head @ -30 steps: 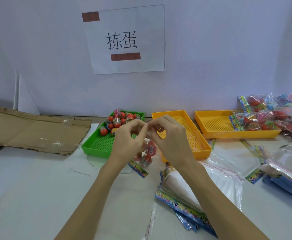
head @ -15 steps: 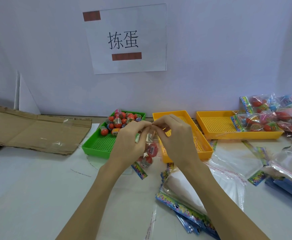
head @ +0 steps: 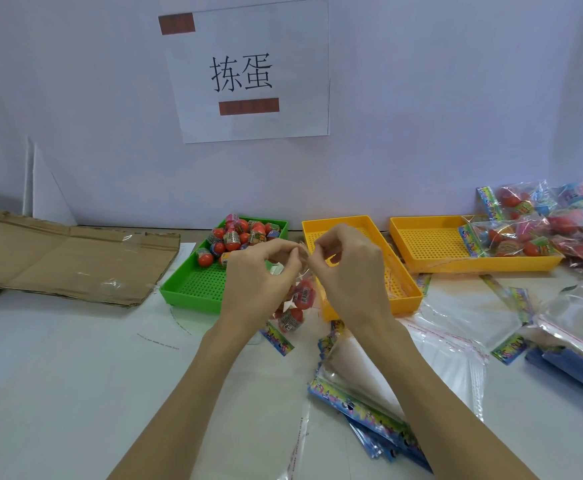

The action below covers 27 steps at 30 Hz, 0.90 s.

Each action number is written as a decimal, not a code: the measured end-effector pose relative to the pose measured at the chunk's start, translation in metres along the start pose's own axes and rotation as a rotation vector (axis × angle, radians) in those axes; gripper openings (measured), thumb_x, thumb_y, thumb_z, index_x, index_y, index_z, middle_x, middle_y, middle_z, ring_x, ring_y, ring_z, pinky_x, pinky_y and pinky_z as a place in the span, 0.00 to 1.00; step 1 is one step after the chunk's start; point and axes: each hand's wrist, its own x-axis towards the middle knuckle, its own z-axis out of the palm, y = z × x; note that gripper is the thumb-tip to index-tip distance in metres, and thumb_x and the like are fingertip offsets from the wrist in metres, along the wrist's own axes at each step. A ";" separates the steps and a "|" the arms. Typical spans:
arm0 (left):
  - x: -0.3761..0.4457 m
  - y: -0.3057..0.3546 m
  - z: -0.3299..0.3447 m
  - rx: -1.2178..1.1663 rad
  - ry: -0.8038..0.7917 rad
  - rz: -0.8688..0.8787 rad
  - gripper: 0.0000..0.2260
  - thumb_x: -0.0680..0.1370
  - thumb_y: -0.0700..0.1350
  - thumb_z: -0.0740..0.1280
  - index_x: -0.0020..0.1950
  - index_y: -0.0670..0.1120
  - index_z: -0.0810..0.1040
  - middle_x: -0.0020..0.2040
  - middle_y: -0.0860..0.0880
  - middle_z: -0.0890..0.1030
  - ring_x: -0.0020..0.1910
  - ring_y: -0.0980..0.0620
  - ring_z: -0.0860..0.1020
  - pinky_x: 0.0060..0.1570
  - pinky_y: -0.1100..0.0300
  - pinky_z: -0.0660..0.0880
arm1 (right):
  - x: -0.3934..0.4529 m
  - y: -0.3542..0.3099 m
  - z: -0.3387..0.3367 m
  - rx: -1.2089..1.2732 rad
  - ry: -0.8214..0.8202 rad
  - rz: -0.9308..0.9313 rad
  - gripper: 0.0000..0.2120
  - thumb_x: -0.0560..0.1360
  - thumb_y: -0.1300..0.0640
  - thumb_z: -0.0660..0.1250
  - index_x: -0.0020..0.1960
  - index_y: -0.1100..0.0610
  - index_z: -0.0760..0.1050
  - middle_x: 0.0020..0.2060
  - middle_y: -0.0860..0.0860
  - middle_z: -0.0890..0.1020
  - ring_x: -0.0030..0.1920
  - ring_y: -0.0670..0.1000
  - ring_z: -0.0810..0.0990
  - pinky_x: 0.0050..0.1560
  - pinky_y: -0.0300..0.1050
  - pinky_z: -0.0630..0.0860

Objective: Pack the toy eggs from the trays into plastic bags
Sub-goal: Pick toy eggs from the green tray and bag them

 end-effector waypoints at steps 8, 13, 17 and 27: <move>0.001 -0.003 -0.005 -0.070 -0.024 -0.072 0.06 0.80 0.38 0.72 0.54 0.46 0.88 0.41 0.53 0.87 0.41 0.54 0.85 0.48 0.57 0.81 | 0.008 -0.003 -0.006 0.106 -0.164 -0.117 0.04 0.78 0.58 0.75 0.52 0.57 0.84 0.45 0.47 0.83 0.44 0.43 0.81 0.47 0.31 0.77; 0.002 -0.005 -0.003 -0.058 -0.077 -0.012 0.07 0.81 0.38 0.70 0.55 0.45 0.87 0.44 0.54 0.87 0.44 0.55 0.84 0.49 0.57 0.81 | 0.007 0.002 -0.008 0.023 -0.130 -0.163 0.05 0.77 0.61 0.75 0.52 0.60 0.84 0.46 0.51 0.84 0.44 0.45 0.79 0.48 0.35 0.77; 0.001 -0.003 0.000 -0.029 -0.055 0.010 0.07 0.80 0.39 0.72 0.56 0.46 0.88 0.43 0.56 0.86 0.44 0.57 0.84 0.48 0.62 0.80 | 0.001 -0.001 -0.002 -0.049 -0.051 -0.155 0.04 0.78 0.63 0.73 0.52 0.60 0.84 0.46 0.52 0.84 0.44 0.47 0.80 0.47 0.37 0.78; 0.001 -0.003 0.001 -0.106 -0.036 -0.110 0.06 0.82 0.38 0.70 0.53 0.45 0.87 0.42 0.52 0.87 0.42 0.57 0.85 0.49 0.58 0.82 | -0.005 -0.005 0.005 -0.001 -0.027 -0.092 0.05 0.78 0.60 0.74 0.53 0.60 0.84 0.47 0.51 0.85 0.44 0.43 0.78 0.47 0.27 0.73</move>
